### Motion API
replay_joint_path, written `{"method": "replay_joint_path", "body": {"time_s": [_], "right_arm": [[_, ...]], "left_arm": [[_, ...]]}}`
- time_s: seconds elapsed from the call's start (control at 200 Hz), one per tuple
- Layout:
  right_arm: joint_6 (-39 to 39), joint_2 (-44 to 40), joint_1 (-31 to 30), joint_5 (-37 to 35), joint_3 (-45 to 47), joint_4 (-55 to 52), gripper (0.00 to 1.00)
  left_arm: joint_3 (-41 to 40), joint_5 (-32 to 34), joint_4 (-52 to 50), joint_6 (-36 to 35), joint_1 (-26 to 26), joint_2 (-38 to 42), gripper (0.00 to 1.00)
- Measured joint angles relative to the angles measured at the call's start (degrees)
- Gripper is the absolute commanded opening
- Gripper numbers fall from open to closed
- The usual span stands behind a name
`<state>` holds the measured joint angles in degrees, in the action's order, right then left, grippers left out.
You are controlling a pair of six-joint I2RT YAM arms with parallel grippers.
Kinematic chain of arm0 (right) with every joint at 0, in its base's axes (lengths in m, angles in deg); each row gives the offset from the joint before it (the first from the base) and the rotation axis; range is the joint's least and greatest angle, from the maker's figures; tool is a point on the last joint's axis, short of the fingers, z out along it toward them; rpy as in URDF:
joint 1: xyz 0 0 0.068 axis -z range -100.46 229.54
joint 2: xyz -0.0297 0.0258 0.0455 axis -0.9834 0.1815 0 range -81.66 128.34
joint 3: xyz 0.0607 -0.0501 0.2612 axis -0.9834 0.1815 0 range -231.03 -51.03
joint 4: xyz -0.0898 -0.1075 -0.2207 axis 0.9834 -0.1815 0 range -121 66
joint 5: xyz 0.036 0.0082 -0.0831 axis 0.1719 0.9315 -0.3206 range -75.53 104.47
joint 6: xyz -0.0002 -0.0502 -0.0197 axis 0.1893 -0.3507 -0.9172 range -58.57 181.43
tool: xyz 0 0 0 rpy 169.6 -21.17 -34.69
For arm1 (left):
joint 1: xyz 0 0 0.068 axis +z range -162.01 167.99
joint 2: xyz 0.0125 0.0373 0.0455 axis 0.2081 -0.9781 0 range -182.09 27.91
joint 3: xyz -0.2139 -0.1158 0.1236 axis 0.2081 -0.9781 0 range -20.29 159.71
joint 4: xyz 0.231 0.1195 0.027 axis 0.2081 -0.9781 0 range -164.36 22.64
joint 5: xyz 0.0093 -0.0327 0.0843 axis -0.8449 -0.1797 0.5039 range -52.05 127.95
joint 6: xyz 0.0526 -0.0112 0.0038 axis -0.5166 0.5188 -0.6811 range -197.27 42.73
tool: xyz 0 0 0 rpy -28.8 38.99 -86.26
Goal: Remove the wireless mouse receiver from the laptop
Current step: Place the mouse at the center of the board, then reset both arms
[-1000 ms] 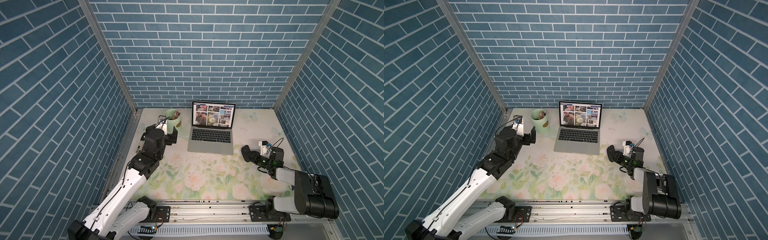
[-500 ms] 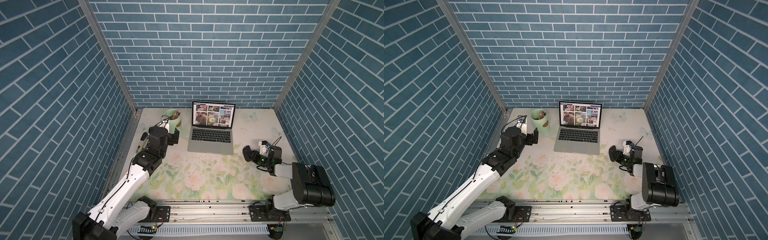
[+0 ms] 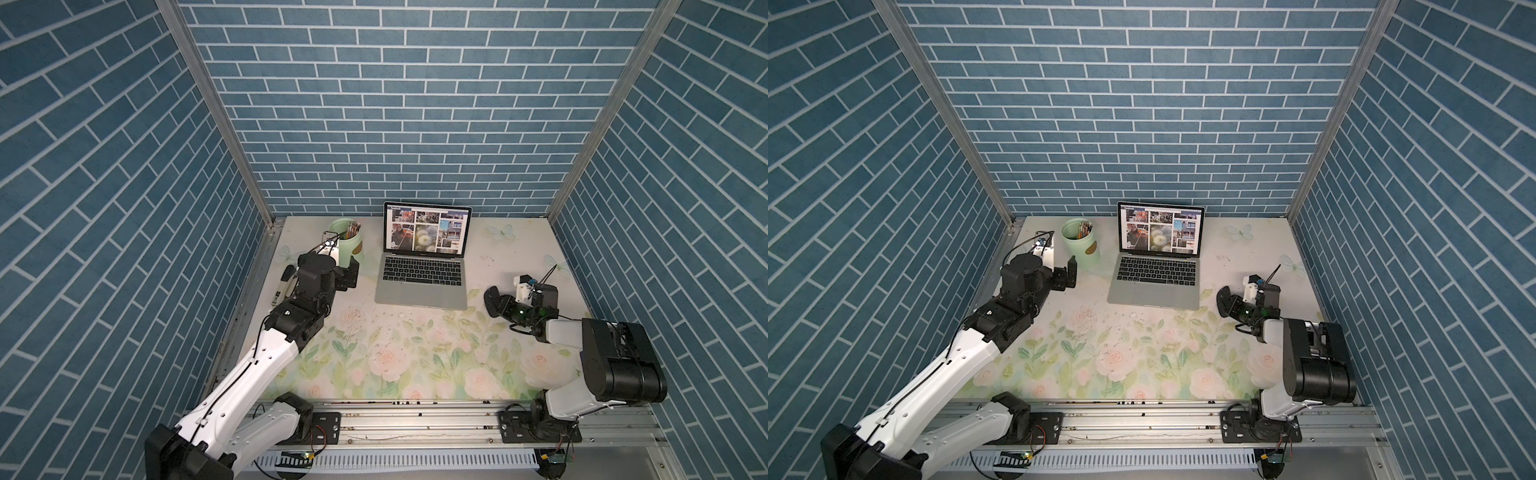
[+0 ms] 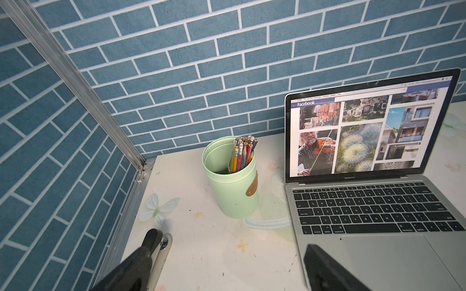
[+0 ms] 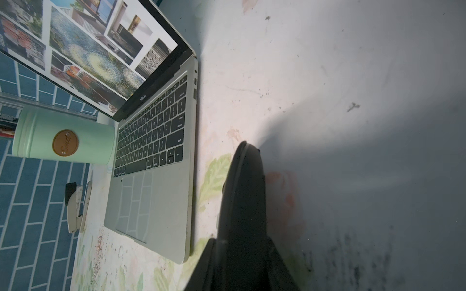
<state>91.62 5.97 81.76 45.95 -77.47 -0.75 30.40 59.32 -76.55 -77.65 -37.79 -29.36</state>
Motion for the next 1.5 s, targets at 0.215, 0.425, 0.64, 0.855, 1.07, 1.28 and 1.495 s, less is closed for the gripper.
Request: {"method": "replay_joint_path", "body": {"time_s": [0.215,0.425,0.64,0.855,1.07,1.28,1.495], "right_arm": [[0.48,-1.09,-0.24,-2.49,-0.20,-4.90,0.43],[0.63,-1.68,-0.44,-2.73,-0.98,-6.34,0.61],[-0.22,-1.75,-0.57,-3.87,-3.39,-9.18,0.81],[-2.75,-1.20,-0.66,-5.95,-6.88,-13.18,1.00],[-7.96,-3.45,-0.55,-15.47,-11.47,-24.85,1.00],[-18.10,-25.29,-0.55,-29.29,-6.12,-19.67,1.00],[-22.47,-30.67,-0.55,-36.81,13.90,10.32,1.00]], "left_arm": [[-0.35,-0.22,0.00,0.00,0.00,0.00,1.00],[-0.96,-0.87,-0.04,0.02,0.00,0.00,0.99],[-0.98,-1.51,0.00,0.46,0.00,0.04,1.00],[-1.42,-2.25,0.00,0.72,0.00,0.04,1.00],[-1.73,-0.79,0.85,0.98,0.02,1.70,1.00],[-13.16,8.98,16.41,1.27,3.10,8.96,1.00],[-27.21,13.57,29.57,4.17,8.72,5.44,1.00]]}}
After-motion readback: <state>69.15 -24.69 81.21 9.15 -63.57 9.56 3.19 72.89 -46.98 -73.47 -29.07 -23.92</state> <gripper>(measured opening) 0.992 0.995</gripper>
